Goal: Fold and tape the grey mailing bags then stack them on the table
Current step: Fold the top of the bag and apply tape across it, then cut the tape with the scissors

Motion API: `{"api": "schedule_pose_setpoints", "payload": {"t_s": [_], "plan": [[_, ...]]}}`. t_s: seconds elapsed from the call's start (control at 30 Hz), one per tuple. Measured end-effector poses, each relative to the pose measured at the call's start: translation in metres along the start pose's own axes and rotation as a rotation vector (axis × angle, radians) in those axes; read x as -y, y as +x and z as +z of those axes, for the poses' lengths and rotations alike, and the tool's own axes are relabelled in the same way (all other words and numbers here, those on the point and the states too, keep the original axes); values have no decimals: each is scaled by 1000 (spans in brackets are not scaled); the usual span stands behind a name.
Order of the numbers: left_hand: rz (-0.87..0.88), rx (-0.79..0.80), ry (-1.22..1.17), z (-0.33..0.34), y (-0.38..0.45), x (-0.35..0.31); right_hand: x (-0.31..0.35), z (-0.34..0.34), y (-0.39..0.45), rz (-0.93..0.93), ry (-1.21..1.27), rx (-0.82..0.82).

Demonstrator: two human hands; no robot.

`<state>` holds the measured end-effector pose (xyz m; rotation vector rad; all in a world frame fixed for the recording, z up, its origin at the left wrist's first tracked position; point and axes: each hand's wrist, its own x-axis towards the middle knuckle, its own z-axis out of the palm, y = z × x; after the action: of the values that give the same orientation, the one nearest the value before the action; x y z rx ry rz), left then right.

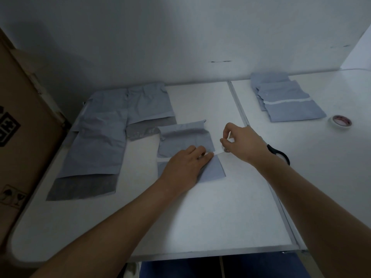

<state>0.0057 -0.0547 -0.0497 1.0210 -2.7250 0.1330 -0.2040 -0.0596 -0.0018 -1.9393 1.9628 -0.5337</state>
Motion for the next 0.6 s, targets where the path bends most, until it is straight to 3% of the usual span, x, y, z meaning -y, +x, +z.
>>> {"api": "schedule_pose_setpoints", "payload": {"t_s": [0.23, 0.5, 0.6], "plan": [[6, 15, 16, -1, 0, -1, -7, 2, 0, 43, 169, -36], [-17, 47, 34, -7, 5, -6, -14, 16, -7, 65, 171, -54], [-17, 62, 40, -9, 6, -7, -15, 17, -8, 63, 224, -167]]}}
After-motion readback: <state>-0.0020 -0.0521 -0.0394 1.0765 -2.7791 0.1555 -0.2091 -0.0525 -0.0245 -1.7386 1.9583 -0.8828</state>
